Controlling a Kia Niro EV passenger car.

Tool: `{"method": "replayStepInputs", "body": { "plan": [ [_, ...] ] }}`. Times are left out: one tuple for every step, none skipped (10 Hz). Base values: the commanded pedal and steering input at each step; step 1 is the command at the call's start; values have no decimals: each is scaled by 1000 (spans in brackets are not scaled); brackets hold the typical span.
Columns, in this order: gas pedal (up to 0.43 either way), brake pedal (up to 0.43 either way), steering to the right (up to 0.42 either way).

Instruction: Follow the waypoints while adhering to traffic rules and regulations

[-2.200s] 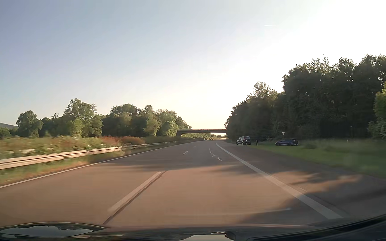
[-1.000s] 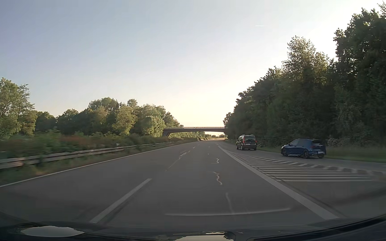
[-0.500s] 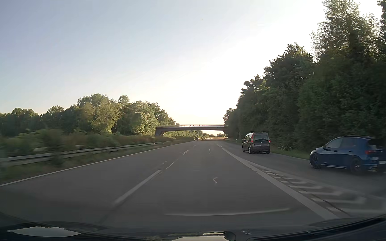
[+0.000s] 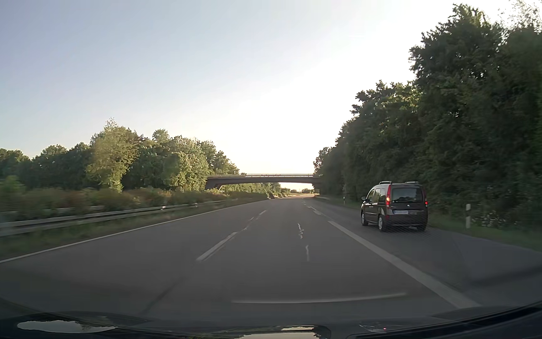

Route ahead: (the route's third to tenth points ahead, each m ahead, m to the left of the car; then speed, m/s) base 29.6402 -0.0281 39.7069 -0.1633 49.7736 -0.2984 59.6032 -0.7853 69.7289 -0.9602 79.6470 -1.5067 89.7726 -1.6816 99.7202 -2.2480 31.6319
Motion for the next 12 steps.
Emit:
{"method": "replayStepInputs", "body": {
  "plan": [
    [248, 0, 4],
    [248, 0, 4],
    [248, 0, 4],
    [248, 0, 4],
    [248, 0, 4],
    [248, 0, 4],
    [248, 0, 4],
    [248, 0, 4],
    [248, 0, 4],
    [248, 0, 4],
    [248, 0, 4],
    [248, 0, 4]
  ]
}}
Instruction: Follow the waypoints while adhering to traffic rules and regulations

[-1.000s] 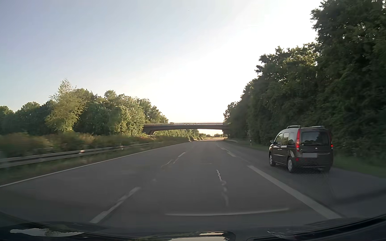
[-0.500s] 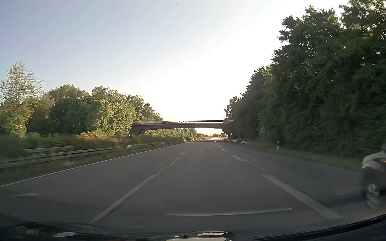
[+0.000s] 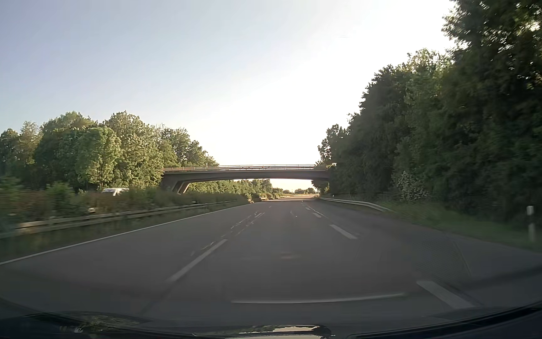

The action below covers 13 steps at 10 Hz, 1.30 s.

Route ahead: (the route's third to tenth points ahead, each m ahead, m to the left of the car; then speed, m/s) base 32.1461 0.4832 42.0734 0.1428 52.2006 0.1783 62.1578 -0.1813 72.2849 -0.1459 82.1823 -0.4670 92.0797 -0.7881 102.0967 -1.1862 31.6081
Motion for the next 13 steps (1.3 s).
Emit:
{"method": "replayStepInputs", "body": {
  "plan": [
    [248, 0, 4],
    [248, 0, 4],
    [248, 0, 4],
    [248, 0, 3],
    [248, 0, 4],
    [248, 0, 3],
    [248, 0, 3],
    [248, 0, 3],
    [248, 0, 3],
    [248, 0, 3],
    [248, 0, 3],
    [248, 0, 3],
    [248, 0, 3]
  ]
}}
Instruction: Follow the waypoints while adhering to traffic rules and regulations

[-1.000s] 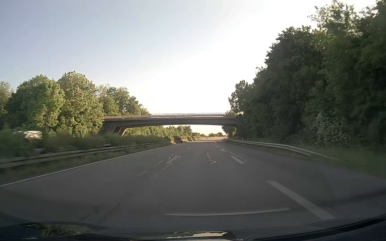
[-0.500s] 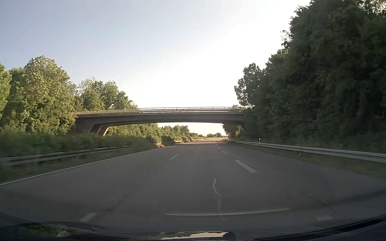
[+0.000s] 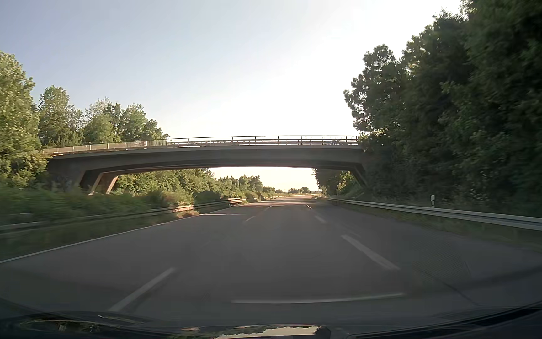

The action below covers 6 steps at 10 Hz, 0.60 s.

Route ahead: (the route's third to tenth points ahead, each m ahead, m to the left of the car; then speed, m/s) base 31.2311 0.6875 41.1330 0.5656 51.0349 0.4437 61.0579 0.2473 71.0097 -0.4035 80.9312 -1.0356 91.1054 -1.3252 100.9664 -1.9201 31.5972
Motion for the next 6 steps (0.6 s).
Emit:
{"method": "replayStepInputs", "body": {
  "plan": [
    [248, 0, 3],
    [248, 0, 3],
    [248, 0, 3],
    [248, 0, 3],
    [248, 0, 3],
    [248, 0, 3]
  ]
}}
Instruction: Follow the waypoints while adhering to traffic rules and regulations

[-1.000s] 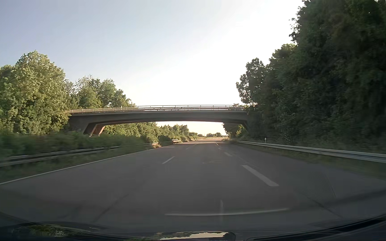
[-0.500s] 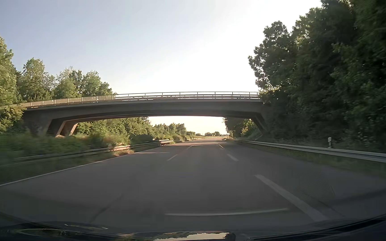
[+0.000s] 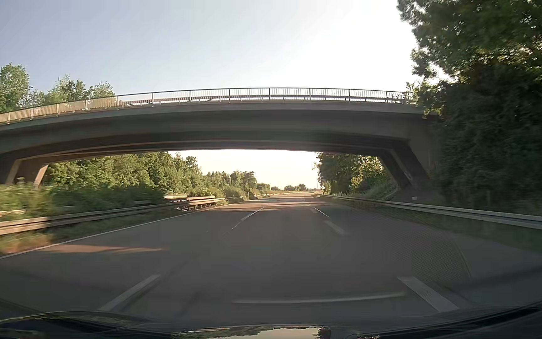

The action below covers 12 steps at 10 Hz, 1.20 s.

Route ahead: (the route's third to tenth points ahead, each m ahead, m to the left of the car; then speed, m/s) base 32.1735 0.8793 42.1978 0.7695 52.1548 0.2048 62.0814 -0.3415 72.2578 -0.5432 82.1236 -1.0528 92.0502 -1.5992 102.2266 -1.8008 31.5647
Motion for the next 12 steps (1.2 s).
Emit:
{"method": "replayStepInputs", "body": {
  "plan": [
    [248, 0, 2],
    [248, 0, 3],
    [248, 0, 3],
    [248, 0, 3],
    [248, 0, 3],
    [248, 0, 3],
    [248, 0, 3],
    [248, 0, 3],
    [248, 0, 3],
    [248, 0, 3],
    [248, 0, 3],
    [248, 0, 3]
  ]
}}
